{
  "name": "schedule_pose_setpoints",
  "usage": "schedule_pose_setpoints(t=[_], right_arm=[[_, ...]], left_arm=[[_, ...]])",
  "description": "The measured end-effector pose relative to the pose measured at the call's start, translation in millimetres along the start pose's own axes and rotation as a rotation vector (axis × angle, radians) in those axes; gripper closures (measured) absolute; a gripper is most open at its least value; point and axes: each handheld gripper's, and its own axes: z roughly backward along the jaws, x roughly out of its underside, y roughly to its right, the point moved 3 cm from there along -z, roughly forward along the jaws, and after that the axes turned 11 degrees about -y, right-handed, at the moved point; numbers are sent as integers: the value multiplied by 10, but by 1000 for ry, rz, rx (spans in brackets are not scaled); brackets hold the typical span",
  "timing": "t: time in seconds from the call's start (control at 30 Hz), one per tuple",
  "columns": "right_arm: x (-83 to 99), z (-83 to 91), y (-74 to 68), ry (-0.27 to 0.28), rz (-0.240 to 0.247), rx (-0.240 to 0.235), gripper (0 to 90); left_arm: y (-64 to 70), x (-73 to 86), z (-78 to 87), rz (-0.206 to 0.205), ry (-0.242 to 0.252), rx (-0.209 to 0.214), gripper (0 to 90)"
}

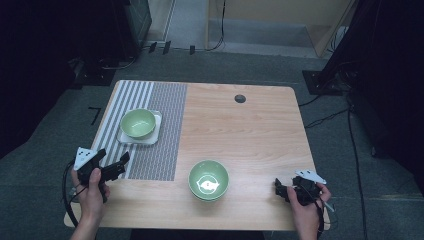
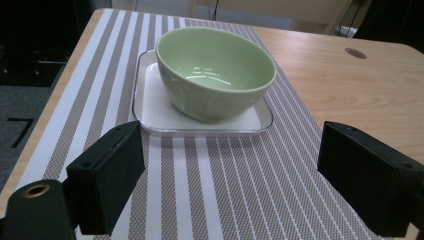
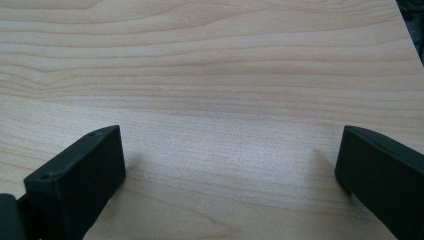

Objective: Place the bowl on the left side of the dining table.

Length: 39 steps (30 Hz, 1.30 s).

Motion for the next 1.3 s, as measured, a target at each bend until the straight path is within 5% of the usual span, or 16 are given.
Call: schedule_pose_setpoints(t=[0.9,1.3], right_arm=[[0,0,0,0,0,0,0],[0,0,0,0,0,0,0]], left_arm=[[-284,432,56,-21,-71,-115,112],[-353,550,-39,-43,-160,-166,112]])
